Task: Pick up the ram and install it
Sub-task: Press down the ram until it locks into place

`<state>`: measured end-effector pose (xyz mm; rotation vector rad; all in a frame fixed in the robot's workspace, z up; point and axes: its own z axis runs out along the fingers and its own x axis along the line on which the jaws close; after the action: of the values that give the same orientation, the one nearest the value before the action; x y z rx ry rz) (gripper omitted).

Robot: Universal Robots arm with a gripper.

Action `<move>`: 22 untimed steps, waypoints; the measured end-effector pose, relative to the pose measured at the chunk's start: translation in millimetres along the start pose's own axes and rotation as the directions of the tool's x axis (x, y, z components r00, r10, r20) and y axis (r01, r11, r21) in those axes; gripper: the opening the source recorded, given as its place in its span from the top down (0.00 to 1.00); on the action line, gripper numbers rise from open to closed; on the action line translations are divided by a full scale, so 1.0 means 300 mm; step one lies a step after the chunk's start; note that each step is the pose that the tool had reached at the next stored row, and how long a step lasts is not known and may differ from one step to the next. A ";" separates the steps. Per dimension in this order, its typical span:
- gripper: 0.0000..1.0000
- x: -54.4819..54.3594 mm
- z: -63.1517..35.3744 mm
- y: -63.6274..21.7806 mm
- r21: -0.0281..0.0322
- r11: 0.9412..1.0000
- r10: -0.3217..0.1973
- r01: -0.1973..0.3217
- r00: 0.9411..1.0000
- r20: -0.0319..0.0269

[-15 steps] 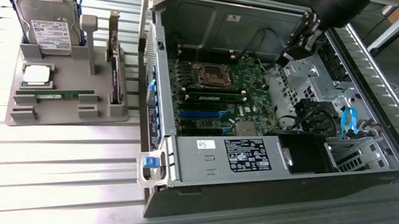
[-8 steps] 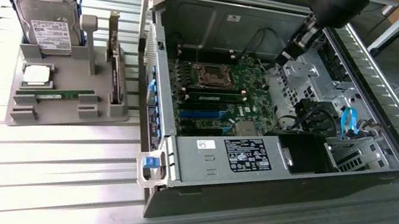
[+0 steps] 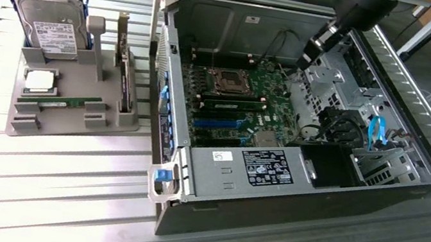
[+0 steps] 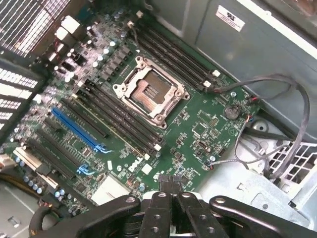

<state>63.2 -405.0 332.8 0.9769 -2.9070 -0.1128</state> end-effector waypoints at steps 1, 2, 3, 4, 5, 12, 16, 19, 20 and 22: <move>0.91 0.000 0.001 0.000 -0.002 0.999 0.043 -0.043 0.999 0.004; 0.91 0.000 0.002 0.000 -0.003 0.998 0.067 -0.067 0.998 0.006; 0.91 0.000 0.003 0.000 -0.005 0.996 0.094 -0.094 0.996 0.009; 0.91 0.000 0.004 0.000 -0.006 0.993 0.120 -0.120 0.993 0.011; 0.91 0.000 0.005 0.000 -0.008 0.988 0.152 -0.152 0.988 0.014; 0.91 0.000 0.010 -0.001 -0.017 0.957 0.289 -0.289 0.957 0.025; 0.91 -0.001 0.014 -0.001 -0.025 0.921 0.389 -0.389 0.920 0.033; 0.91 -0.001 0.017 -0.002 -0.031 0.888 0.459 -0.458 0.887 0.038; 0.91 -0.001 0.018 -0.002 -0.034 0.873 0.488 -0.487 0.872 0.040; 0.91 -0.001 0.019 -0.002 -0.037 0.857 0.515 -0.514 0.856 0.041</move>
<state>63.3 -405.0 327.0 0.1613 -3.0839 -0.1396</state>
